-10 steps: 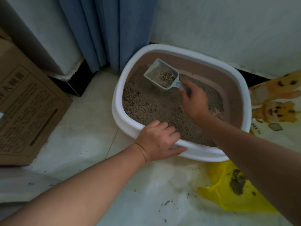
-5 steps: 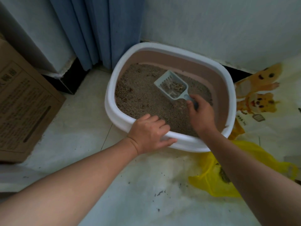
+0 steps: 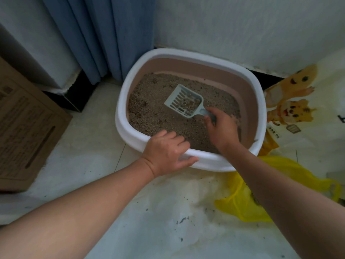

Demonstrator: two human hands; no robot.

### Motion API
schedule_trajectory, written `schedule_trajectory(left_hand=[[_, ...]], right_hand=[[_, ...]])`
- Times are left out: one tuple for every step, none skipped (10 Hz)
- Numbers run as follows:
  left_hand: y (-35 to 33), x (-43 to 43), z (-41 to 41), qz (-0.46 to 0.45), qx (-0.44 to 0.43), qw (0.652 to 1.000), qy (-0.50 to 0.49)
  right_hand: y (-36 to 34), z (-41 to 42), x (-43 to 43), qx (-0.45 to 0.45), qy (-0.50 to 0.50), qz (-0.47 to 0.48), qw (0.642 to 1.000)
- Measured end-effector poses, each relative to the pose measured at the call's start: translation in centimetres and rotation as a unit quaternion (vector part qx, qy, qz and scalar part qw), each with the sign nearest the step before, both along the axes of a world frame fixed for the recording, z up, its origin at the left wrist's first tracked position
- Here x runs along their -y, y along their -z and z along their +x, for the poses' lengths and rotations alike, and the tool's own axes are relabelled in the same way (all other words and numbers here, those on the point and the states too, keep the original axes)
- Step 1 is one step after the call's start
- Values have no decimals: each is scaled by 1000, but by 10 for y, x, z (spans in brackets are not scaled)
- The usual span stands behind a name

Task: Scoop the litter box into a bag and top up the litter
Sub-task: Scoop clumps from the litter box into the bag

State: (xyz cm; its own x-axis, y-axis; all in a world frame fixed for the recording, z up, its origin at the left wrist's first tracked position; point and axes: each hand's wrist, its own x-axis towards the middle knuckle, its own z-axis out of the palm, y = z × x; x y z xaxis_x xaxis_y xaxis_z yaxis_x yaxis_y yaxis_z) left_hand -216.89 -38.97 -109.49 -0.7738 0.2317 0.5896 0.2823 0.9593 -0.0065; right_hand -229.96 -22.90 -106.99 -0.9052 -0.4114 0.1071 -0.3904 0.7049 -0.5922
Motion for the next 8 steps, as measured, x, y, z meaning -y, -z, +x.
schedule_trajectory(left_hand=[[0, 0, 0, 0, 0, 1000, 0], [1, 0, 0, 0, 1, 1000, -2], [1, 0, 0, 0, -2, 1000, -3], [2, 0, 0, 0, -3, 1000, -2], [3, 1, -1, -3, -5, 1000, 1], [2, 2, -1, -6, -5, 1000, 4], [1, 2, -1, -7, -3, 1000, 5], [1, 2, 0, -12, 6, 1000, 6]], right_hand=[[0, 0, 0, -2, 0, -4, 1000], [0, -1, -1, 6, 2, -6, 1000], [0, 0, 0, 19, 8, -5, 1000], [0, 0, 0, 24, 2, 3, 1000], [-1, 0, -1, 21, 15, -14, 1000], [-4, -1, -3, 11, 28, -19, 999], [-13, 3, -7, 1, 38, -39, 998], [-22, 6, -18, -4, 44, -46, 998]])
